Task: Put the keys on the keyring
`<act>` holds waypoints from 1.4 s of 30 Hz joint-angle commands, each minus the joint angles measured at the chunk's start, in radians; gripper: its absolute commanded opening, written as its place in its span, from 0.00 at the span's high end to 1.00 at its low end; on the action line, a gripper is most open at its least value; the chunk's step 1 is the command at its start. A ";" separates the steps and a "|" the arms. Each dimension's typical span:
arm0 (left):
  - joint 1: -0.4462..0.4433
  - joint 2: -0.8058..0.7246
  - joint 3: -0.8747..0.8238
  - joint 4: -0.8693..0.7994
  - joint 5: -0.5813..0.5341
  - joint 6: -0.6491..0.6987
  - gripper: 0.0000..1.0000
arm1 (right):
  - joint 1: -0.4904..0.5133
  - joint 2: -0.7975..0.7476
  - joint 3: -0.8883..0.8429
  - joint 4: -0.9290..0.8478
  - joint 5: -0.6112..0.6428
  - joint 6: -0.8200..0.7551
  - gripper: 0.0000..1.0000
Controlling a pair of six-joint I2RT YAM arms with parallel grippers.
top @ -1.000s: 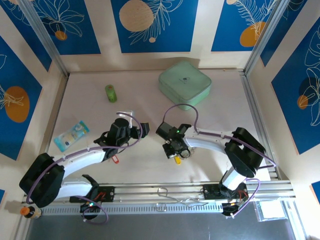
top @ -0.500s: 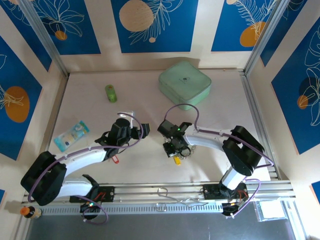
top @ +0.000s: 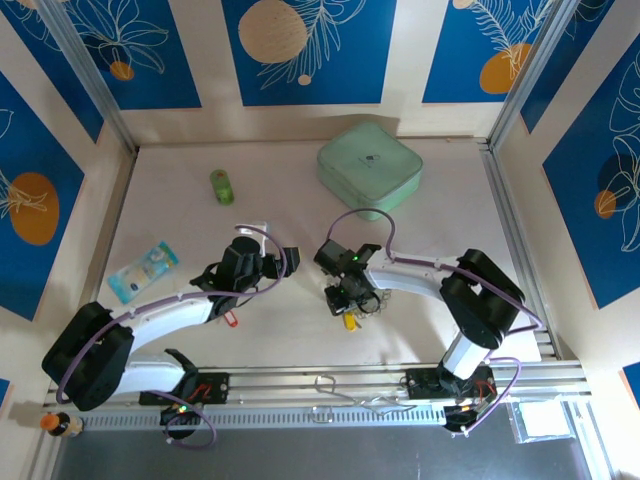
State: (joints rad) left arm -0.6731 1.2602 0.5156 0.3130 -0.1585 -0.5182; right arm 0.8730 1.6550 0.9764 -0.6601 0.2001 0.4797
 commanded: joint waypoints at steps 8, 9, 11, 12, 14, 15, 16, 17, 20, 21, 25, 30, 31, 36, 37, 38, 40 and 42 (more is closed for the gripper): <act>-0.013 -0.005 0.017 0.005 0.005 0.002 0.06 | -0.124 -0.235 -0.043 0.011 -0.091 0.130 0.70; -0.014 -0.005 0.015 0.005 0.005 0.002 0.06 | -0.150 -0.257 -0.057 0.011 -0.110 0.164 0.74; -0.013 -0.003 0.013 0.008 0.006 0.000 0.06 | -0.189 -0.287 -0.086 0.024 -0.161 0.221 0.79; -0.014 -0.001 0.012 0.011 0.006 0.000 0.06 | -0.199 -0.295 -0.100 0.031 -0.179 0.242 0.79; -0.014 0.005 0.011 0.019 0.008 -0.003 0.06 | -0.200 -0.284 -0.108 0.030 -0.200 0.258 0.79; -0.014 0.008 0.011 0.023 0.010 -0.005 0.06 | -0.197 -0.273 -0.112 0.030 -0.210 0.259 0.78; -0.014 0.009 0.011 0.024 0.012 -0.006 0.06 | -0.195 -0.259 -0.116 0.034 -0.219 0.261 0.76; -0.015 0.010 0.012 0.026 0.014 -0.006 0.06 | -0.194 -0.251 -0.120 0.039 -0.227 0.261 0.75; -0.016 0.007 0.012 0.022 0.015 -0.006 0.06 | -0.191 -0.214 -0.132 0.059 -0.251 0.257 0.73; -0.016 0.005 0.011 0.021 0.013 -0.005 0.06 | -0.190 -0.198 -0.136 0.064 -0.259 0.251 0.73; -0.015 -0.002 0.006 0.017 0.010 -0.004 0.06 | -0.185 -0.155 -0.145 0.091 -0.296 0.231 0.73; -0.016 -0.007 0.004 0.013 0.004 -0.005 0.06 | -0.181 -0.132 -0.154 0.115 -0.328 0.220 0.73; -0.016 -0.004 0.004 0.014 0.005 -0.006 0.06 | -0.181 -0.127 -0.155 0.116 -0.328 0.218 0.73; -0.017 -0.005 0.004 0.011 0.007 -0.006 0.05 | -0.180 -0.105 -0.161 0.128 -0.337 0.215 0.76; -0.016 -0.004 0.005 0.005 0.004 -0.007 0.06 | -0.180 -0.102 -0.162 0.129 -0.337 0.217 0.77; -0.017 -0.006 0.006 0.002 0.002 -0.007 0.06 | -0.180 -0.101 -0.165 0.130 -0.334 0.218 0.77; -0.017 -0.006 0.007 0.000 0.001 -0.008 0.06 | -0.180 -0.098 -0.168 0.131 -0.329 0.218 0.78; -0.017 -0.004 0.009 -0.002 0.002 -0.009 0.06 | -0.180 -0.098 -0.168 0.127 -0.323 0.218 0.78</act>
State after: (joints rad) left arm -0.6777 1.2602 0.5156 0.3130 -0.1585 -0.5186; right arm 0.6876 1.5494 0.8207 -0.5270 -0.1024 0.7074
